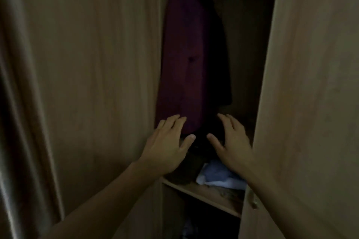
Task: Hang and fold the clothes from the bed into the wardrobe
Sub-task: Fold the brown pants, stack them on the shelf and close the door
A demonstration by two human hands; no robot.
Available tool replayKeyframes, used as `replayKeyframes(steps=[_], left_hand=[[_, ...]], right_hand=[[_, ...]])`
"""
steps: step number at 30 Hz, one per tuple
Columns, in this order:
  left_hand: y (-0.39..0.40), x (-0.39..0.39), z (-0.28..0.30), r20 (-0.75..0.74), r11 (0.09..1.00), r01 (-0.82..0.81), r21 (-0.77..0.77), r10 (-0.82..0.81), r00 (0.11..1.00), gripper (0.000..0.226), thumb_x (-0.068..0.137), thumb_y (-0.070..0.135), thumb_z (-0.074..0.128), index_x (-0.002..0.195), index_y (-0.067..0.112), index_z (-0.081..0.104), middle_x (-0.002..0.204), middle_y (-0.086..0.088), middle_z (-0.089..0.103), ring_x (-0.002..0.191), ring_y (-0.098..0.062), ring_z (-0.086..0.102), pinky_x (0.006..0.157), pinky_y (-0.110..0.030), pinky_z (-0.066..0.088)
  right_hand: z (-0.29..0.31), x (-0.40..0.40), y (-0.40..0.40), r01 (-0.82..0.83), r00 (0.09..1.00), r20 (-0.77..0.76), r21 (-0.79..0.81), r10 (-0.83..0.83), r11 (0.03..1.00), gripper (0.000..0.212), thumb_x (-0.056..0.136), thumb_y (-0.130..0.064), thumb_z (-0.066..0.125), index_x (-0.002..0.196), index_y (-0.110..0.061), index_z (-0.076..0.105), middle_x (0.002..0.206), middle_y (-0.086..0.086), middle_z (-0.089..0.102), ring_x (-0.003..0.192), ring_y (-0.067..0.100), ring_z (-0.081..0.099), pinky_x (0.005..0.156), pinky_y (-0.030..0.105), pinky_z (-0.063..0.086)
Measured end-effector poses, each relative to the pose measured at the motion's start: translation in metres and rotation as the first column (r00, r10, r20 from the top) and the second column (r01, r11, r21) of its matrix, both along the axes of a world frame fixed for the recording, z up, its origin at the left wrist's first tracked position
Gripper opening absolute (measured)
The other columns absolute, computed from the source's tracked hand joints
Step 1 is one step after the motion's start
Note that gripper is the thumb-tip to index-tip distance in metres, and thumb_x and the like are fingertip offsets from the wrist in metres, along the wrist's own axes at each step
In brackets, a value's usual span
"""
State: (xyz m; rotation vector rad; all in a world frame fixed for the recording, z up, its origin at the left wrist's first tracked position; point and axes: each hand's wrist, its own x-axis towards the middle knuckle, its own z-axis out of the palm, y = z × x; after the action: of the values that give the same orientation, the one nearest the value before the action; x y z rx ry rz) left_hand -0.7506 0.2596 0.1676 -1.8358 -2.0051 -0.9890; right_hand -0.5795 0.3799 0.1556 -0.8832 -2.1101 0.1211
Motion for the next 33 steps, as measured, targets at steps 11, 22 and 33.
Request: replayKeyframes(steps=[11,22,33], left_hand=[[-0.116,-0.099,0.033,-0.025,0.990,-0.065,0.129,0.069,0.997,0.066,0.097,0.059,0.033,0.152,0.022,0.030,0.157,0.003,0.033,0.140,-0.010,0.029,0.109,-0.018,0.015],[-0.159,-0.166,0.040,-0.118,0.982,0.081,0.171,-0.061,0.991,0.060,0.099,0.055,0.034,0.152,0.026,0.027,0.159,0.004,0.028,0.146,-0.012,0.024,0.121,-0.036,0.021],[-0.175,-0.155,0.040,-0.154,0.940,0.150,0.305,-0.107,0.982,0.059,0.098,0.057,0.030,0.145,0.023,0.041,0.151,0.003,0.042,0.137,-0.010,0.036,0.108,-0.023,0.022]], right_hand=[[0.041,-0.113,-0.096,-0.152,0.988,-0.021,0.023,0.153,0.988,0.069,0.094,-0.051,0.051,0.152,-0.025,0.024,0.157,0.005,0.026,0.143,0.024,0.024,0.113,0.051,0.032],[0.061,-0.164,-0.175,-0.051,0.999,0.015,0.115,0.050,0.992,0.069,0.093,-0.050,0.053,0.151,-0.025,0.026,0.157,0.005,0.026,0.144,0.022,0.022,0.114,0.053,0.030],[0.060,-0.161,-0.193,-0.046,0.999,0.027,0.068,0.044,0.997,0.069,0.093,-0.048,0.055,0.151,-0.023,0.027,0.155,0.004,0.029,0.141,0.023,0.027,0.111,0.052,0.033]])
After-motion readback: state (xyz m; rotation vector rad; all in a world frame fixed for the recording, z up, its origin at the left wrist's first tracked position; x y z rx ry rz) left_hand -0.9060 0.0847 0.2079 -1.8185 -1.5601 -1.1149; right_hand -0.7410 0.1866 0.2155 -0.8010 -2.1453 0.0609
